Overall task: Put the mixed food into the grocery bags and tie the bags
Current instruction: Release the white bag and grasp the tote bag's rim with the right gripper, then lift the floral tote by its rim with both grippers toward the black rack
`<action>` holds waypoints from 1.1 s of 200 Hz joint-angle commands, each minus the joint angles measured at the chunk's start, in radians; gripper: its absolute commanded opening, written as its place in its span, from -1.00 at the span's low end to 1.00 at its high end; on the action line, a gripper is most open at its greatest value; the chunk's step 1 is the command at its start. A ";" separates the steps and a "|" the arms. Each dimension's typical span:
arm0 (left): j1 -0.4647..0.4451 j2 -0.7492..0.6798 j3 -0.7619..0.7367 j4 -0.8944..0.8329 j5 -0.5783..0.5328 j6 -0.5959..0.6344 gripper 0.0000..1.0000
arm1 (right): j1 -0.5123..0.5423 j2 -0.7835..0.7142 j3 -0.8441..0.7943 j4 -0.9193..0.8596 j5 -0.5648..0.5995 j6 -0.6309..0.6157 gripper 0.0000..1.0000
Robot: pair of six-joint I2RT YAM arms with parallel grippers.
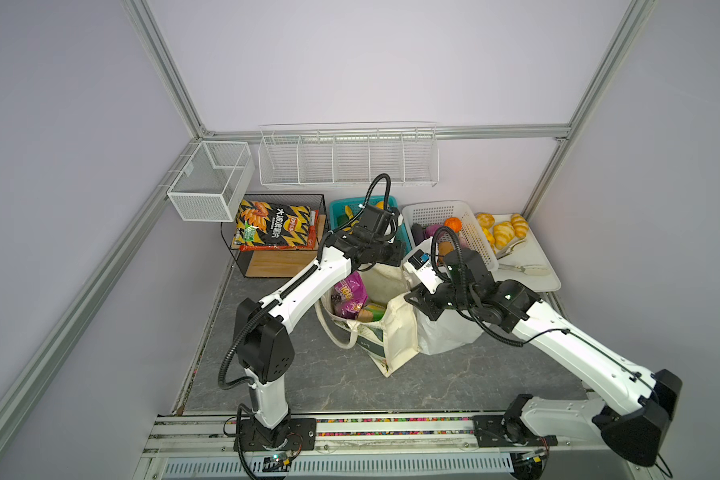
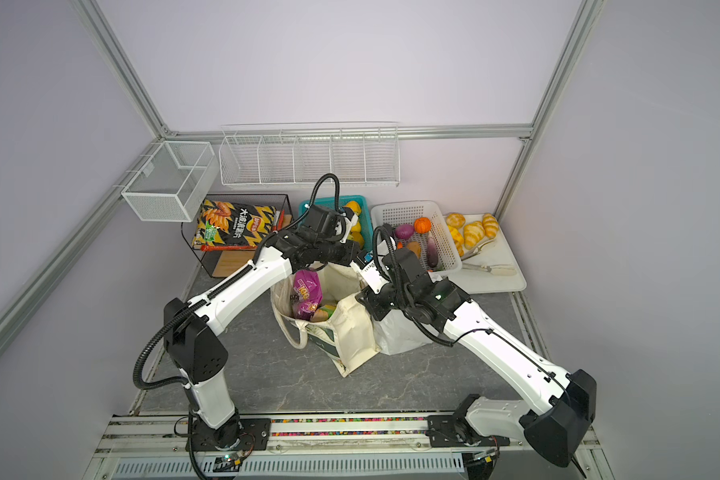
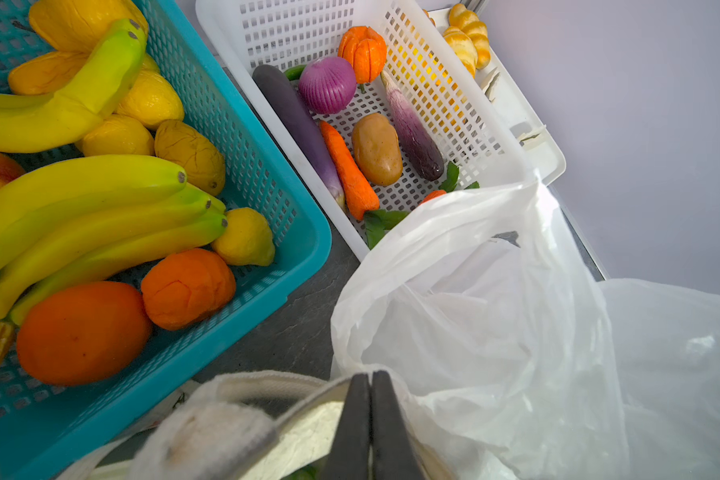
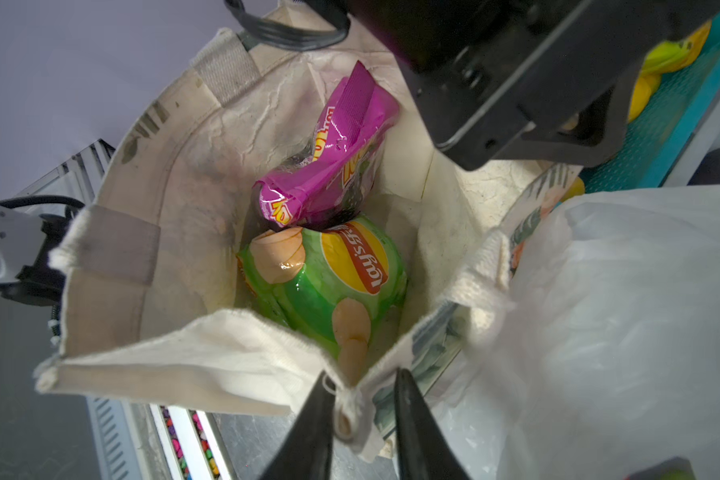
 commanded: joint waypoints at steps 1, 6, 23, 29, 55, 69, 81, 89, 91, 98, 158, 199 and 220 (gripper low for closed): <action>0.007 -0.024 0.038 -0.034 0.013 0.017 -1.00 | -0.037 0.003 -0.045 0.033 -0.015 0.026 -0.78; 0.007 -0.025 0.048 -0.047 0.010 0.021 -1.00 | -0.049 0.000 -0.056 0.036 -0.014 0.038 -0.81; 0.015 -0.060 0.076 -0.115 -0.029 0.031 -0.56 | -0.083 -0.009 -0.088 0.044 -0.009 0.079 -0.86; 0.020 -0.084 0.079 -0.146 -0.054 0.023 -0.37 | -0.090 -0.012 -0.097 0.046 -0.007 0.089 -0.86; 0.031 -0.289 -0.061 -0.177 -0.264 -0.055 0.18 | -0.094 -0.023 -0.121 0.056 -0.012 0.111 -0.86; 0.038 -0.446 -0.223 -0.153 -0.383 -0.110 0.25 | -0.094 -0.029 -0.125 0.061 -0.013 0.117 -0.86; 0.050 -0.586 -0.354 -0.165 -0.436 -0.197 0.29 | -0.094 -0.036 -0.126 0.064 -0.010 0.118 -0.86; 0.055 -0.668 -0.423 -0.188 -0.440 -0.266 0.30 | -0.093 -0.040 -0.128 0.068 -0.010 0.117 -0.86; 0.055 -0.686 -0.436 -0.197 -0.436 -0.281 0.30 | -0.094 -0.041 -0.128 0.069 -0.009 0.115 -0.86; 0.056 -0.741 -0.491 -0.222 -0.431 -0.334 0.30 | -0.093 -0.042 -0.128 0.072 -0.010 0.114 -0.86; 0.050 -0.816 -0.710 -0.115 -0.299 -0.491 0.28 | -0.094 -0.034 -0.113 0.096 -0.028 0.107 -0.86; 0.084 -0.676 -0.622 -0.095 -0.258 -0.430 -0.75 | -0.077 -0.060 -0.140 0.118 -0.065 0.099 -0.86; 0.170 -0.688 -0.545 -0.173 -0.290 -0.312 -1.00 | -0.035 -0.074 -0.151 0.170 -0.144 0.103 -0.86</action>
